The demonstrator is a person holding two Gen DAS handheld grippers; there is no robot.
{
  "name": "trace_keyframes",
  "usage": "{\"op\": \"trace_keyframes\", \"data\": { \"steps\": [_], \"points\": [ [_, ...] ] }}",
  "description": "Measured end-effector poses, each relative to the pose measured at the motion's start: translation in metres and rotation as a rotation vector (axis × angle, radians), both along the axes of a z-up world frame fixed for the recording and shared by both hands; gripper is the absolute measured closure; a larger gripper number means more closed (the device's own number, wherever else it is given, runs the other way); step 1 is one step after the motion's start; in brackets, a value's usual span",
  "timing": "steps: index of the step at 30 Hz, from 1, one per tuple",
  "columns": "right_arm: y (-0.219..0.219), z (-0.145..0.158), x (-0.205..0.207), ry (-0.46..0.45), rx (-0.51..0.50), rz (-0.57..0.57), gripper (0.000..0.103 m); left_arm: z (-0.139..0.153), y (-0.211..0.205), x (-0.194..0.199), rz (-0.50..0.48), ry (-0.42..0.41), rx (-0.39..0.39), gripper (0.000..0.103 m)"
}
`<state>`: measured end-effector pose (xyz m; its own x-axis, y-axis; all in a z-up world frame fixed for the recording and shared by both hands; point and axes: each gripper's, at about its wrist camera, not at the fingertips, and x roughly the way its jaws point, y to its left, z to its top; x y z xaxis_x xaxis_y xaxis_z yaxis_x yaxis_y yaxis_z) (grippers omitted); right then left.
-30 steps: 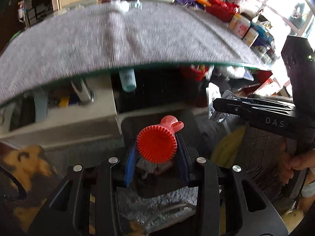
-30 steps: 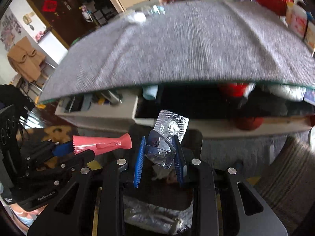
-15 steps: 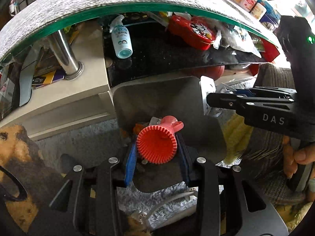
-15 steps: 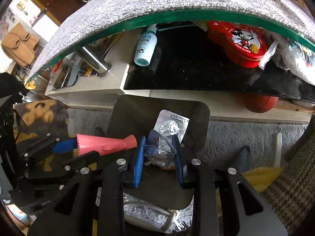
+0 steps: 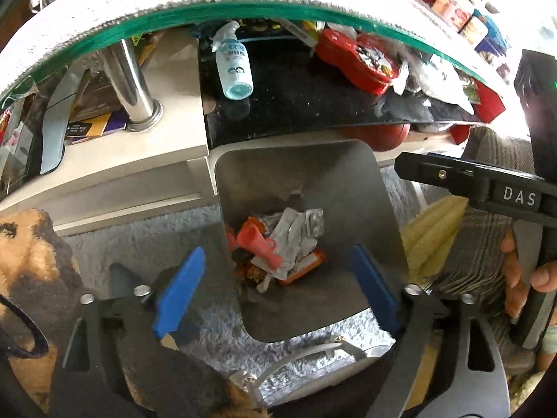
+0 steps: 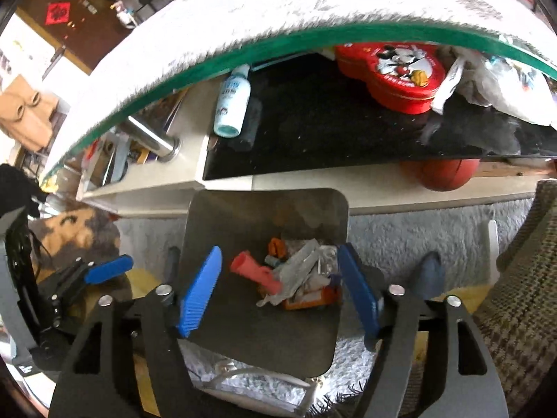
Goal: Collect trash
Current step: 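Lower the horn and blister pack into the grey bin and open both tools, then grasp the clear plastic bag with the left tool while the right tool grasps the mask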
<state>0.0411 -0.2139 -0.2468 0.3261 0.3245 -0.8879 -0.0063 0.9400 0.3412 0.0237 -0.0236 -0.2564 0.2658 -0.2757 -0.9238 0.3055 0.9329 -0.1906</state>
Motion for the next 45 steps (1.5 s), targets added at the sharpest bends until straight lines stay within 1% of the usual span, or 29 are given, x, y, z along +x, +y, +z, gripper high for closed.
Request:
{"op": "trace_keyframes", "data": {
  "steps": [2,4,6,10,11,12,14,16,19,21,24,27,32,33,34,35,37,38,40,43,44,45],
  "points": [
    [-0.001,0.007,0.000,-0.011,-0.008,-0.011,0.024,0.008,0.000,0.000,0.004,-0.013,-0.009,0.018],
    [-0.005,0.022,0.001,-0.039,0.011,-0.021,0.020,0.026,0.001,0.000,0.011,-0.050,-0.030,0.016],
    [-0.008,0.037,0.002,-0.066,0.032,-0.025,0.019,0.044,0.003,0.001,0.022,-0.088,-0.051,0.014],
    [-0.018,0.085,0.017,-0.160,0.014,-0.021,0.018,0.079,0.009,0.010,0.040,-0.151,-0.065,0.014],
    [-0.020,0.093,0.022,-0.176,0.007,-0.018,0.018,0.087,0.010,0.014,0.040,-0.165,-0.065,0.014],
    [-0.022,0.105,0.030,-0.200,-0.008,-0.013,0.017,0.097,0.011,0.018,0.042,-0.181,-0.062,0.014],
    [-0.025,0.119,0.042,-0.226,-0.035,-0.008,0.017,0.113,0.014,0.031,0.044,-0.206,-0.058,0.014],
    [-0.026,0.132,0.058,-0.243,-0.059,-0.005,0.017,0.123,0.018,0.043,0.043,-0.218,-0.052,0.014],
    [-0.025,0.146,0.086,-0.262,-0.076,0.007,0.017,0.137,0.022,0.068,0.066,-0.237,-0.039,0.010],
    [-0.023,0.154,0.107,-0.275,-0.094,0.012,0.017,0.147,0.025,0.088,0.082,-0.243,-0.041,0.010],
    [-0.022,0.157,0.133,-0.284,-0.107,0.010,0.017,0.155,0.028,0.120,0.109,-0.260,-0.033,0.010],
    [-0.016,0.156,0.170,-0.276,-0.099,0.013,0.017,0.159,0.028,0.154,0.127,-0.271,-0.020,0.010],
    [-0.006,0.145,0.221,-0.272,-0.120,0.024,0.017,0.152,0.022,0.204,0.111,-0.274,0.016,0.011],
    [-0.004,0.142,0.229,-0.270,-0.119,0.026,0.017,0.148,0.018,0.216,0.098,-0.271,0.026,0.014],
    [-0.002,0.140,0.240,-0.266,-0.123,0.028,0.017,0.145,0.016,0.224,0.089,-0.269,0.029,0.021],
    [0.001,0.137,0.248,-0.264,-0.128,0.031,0.017,0.141,0.012,0.234,0.076,-0.263,0.027,0.024],
    [0.006,0.133,0.262,-0.261,-0.132,0.041,0.017,0.136,0.009,0.248,0.068,-0.256,0.019,0.037],
    [0.009,0.131,0.268,-0.260,-0.131,0.044,0.017,0.133,0.007,0.257,0.067,-0.254,0.012,0.039],
    [0.011,0.128,0.281,-0.261,-0.125,0.043,0.018,0.128,0.004,0.269,0.068,-0.252,0.000,0.042],
    [0.012,0.123,0.300,-0.260,-0.106,0.029,0.020,0.123,-0.003,0.285,0.059,-0.250,-0.015,0.042],
    [0.012,0.121,0.305,-0.257,-0.098,0.026,0.021,0.121,-0.006,0.291,0.053,-0.251,-0.014,0.042],
    [0.013,0.117,0.312,-0.249,-0.084,0.027,0.026,0.120,-0.009,0.294,0.049,-0.252,-0.014,0.042]
  ]
}}
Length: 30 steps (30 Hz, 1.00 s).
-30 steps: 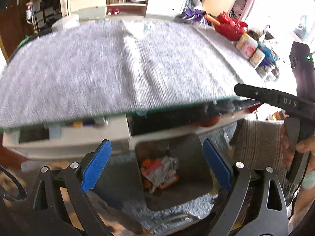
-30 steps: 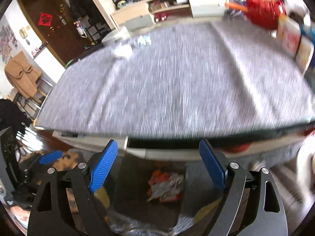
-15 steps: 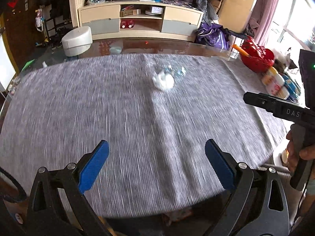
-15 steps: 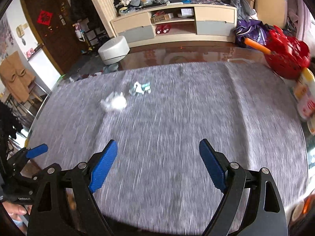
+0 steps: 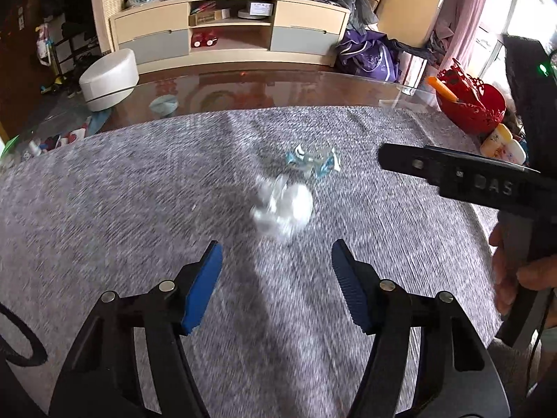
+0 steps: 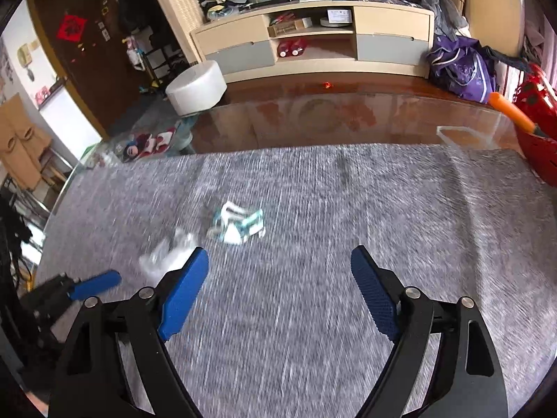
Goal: Collect trash
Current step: 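Grasp the clear plastic bag with the left tool while the right tool grasps the mask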
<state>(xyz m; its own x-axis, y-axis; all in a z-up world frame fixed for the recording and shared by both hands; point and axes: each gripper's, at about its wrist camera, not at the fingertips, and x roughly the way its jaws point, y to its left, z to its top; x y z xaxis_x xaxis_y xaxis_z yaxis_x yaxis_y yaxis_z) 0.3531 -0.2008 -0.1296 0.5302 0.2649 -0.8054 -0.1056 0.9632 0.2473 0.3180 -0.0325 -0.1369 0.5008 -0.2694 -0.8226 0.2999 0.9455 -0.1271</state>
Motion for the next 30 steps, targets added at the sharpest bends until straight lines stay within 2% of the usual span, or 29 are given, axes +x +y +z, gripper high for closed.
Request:
{"op": "trace_keyframes", "data": {
  "steps": [3,5,6,7,8,9,10,17,18,20,21,22,25,30],
  "points": [
    [0.004,-0.009,0.015,0.027,0.025,0.013,0.033,-0.005,-0.007,0.011,-0.011,0.000,0.006,0.042],
    [0.008,-0.014,0.020,0.035,0.028,0.019,0.035,-0.010,-0.010,0.018,-0.020,0.005,0.006,0.046],
    [0.010,-0.017,0.024,0.039,0.028,0.022,0.035,-0.013,-0.009,0.020,-0.026,0.010,0.003,0.056],
    [0.012,-0.018,0.026,0.042,0.029,0.025,0.036,-0.015,-0.008,0.023,-0.032,0.017,-0.002,0.071],
    [0.014,-0.020,0.029,0.046,0.032,0.028,0.036,-0.017,-0.006,0.025,-0.038,0.022,-0.017,0.079],
    [0.017,-0.022,0.032,0.051,0.033,0.033,0.036,-0.018,-0.003,0.025,-0.040,0.022,-0.029,0.088],
    [0.019,-0.025,0.033,0.054,0.032,0.039,0.036,-0.018,0.000,0.024,-0.038,0.018,-0.032,0.090],
    [0.041,-0.039,0.041,0.073,0.021,0.084,0.036,-0.011,0.021,0.023,-0.012,-0.016,-0.014,0.095],
    [0.046,-0.038,0.040,0.053,-0.010,0.088,0.039,-0.012,0.025,0.023,-0.003,-0.013,-0.014,0.095],
    [0.051,-0.039,0.040,0.039,-0.043,0.098,0.055,-0.013,0.029,0.023,0.005,-0.006,-0.014,0.095],
    [0.053,-0.039,0.040,0.037,-0.051,0.099,0.071,-0.013,0.031,0.023,0.008,-0.005,-0.012,0.095],
    [0.053,-0.039,0.040,0.031,-0.059,0.095,0.080,-0.014,0.032,0.023,0.011,-0.003,-0.010,0.095],
    [0.050,-0.037,0.038,0.038,-0.033,0.096,0.088,-0.013,0.035,0.019,0.015,0.001,-0.009,0.095],
    [0.038,-0.028,0.021,0.047,-0.009,0.089,0.089,-0.003,0.037,0.002,0.011,-0.008,-0.015,0.095]
  ]
}}
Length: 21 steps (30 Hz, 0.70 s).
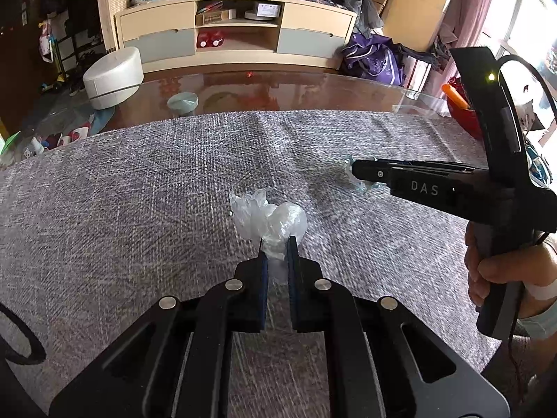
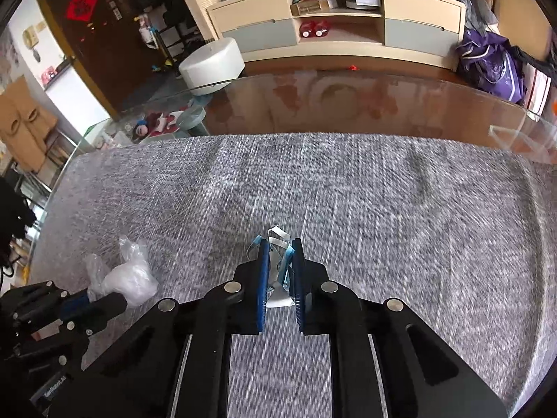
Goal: Collect trash
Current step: 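Grasp the clear plastic bag with the left tool while the right tool grasps the mask, then lower the bag and mask into the grey bin and open both tools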
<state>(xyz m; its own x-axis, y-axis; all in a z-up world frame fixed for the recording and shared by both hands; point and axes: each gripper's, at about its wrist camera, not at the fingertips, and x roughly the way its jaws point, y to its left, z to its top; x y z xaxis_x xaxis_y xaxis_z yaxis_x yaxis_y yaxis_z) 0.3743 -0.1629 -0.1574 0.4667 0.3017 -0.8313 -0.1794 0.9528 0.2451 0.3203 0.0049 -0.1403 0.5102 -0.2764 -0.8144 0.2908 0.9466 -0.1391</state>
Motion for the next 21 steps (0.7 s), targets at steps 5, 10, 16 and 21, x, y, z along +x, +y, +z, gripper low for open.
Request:
{"op": "trace_keyframes", "data": {
  "steps": [5,10,16,21],
  "points": [
    [-0.007,0.020,-0.030,-0.012,0.014,-0.001,0.089,0.017,0.002,-0.028,-0.008,-0.007,-0.018,0.095],
    [-0.011,0.044,-0.085,-0.032,0.021,0.032,0.089,0.037,-0.001,-0.074,-0.030,-0.028,-0.015,0.095],
    [-0.013,0.082,-0.155,-0.103,-0.028,0.033,0.089,0.058,-0.006,-0.136,-0.050,-0.069,-0.027,0.095],
    [-0.017,0.097,-0.210,-0.125,-0.022,0.030,0.089,0.063,-0.011,-0.187,-0.058,-0.085,-0.044,0.095]
  ]
}}
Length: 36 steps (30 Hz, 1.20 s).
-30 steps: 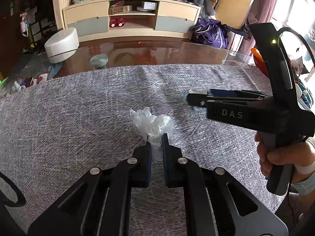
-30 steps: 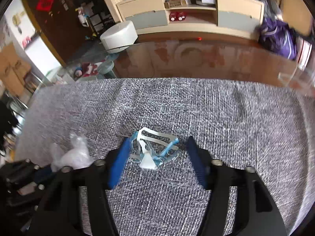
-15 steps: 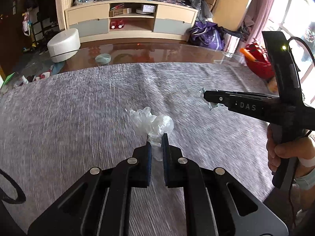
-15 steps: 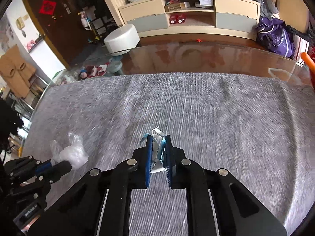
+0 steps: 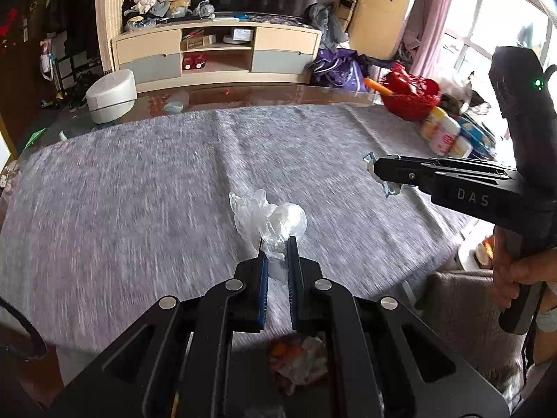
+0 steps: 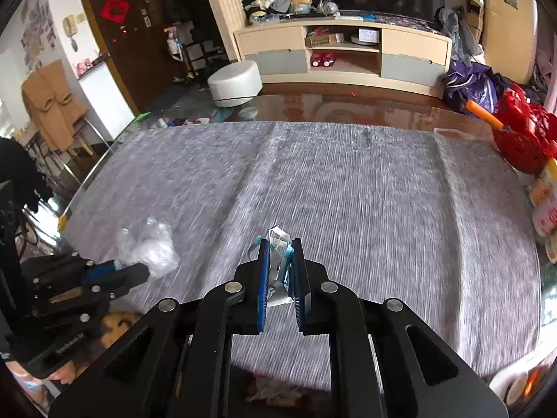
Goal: Collect trash
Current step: 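Lower the bag and mask into the grey bin and open both tools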
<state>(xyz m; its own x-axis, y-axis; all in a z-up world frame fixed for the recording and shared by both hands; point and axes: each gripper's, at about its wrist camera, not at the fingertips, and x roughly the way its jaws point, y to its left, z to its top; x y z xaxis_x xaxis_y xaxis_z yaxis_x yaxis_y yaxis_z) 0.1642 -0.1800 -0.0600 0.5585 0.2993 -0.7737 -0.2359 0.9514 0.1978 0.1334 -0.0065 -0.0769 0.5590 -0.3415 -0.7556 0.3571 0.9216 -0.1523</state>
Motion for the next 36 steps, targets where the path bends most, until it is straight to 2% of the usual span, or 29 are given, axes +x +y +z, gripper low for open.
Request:
{"op": "trace_keyframes", "data": {
  "steps": [6,10,18,24,28,36],
  "points": [
    [-0.003,-0.012,-0.050,0.010,0.007,-0.017,0.089,-0.011,-0.004,-0.050,-0.005,0.022,-0.035,0.095],
    [-0.009,-0.028,-0.074,0.033,0.018,-0.036,0.089,-0.023,-0.006,-0.069,-0.001,0.045,-0.043,0.095],
    [-0.018,-0.077,-0.105,0.110,0.058,-0.071,0.089,-0.062,-0.011,-0.098,-0.009,0.080,-0.012,0.095],
    [-0.020,-0.128,-0.118,0.179,0.095,-0.093,0.089,-0.110,-0.017,-0.108,-0.017,0.159,-0.037,0.095],
    [-0.024,-0.156,-0.123,0.214,0.090,-0.108,0.089,-0.139,-0.019,-0.107,-0.011,0.206,-0.022,0.095],
    [-0.015,-0.181,-0.125,0.263,0.062,-0.077,0.089,-0.172,-0.032,-0.107,-0.041,0.274,0.017,0.095]
  ]
}}
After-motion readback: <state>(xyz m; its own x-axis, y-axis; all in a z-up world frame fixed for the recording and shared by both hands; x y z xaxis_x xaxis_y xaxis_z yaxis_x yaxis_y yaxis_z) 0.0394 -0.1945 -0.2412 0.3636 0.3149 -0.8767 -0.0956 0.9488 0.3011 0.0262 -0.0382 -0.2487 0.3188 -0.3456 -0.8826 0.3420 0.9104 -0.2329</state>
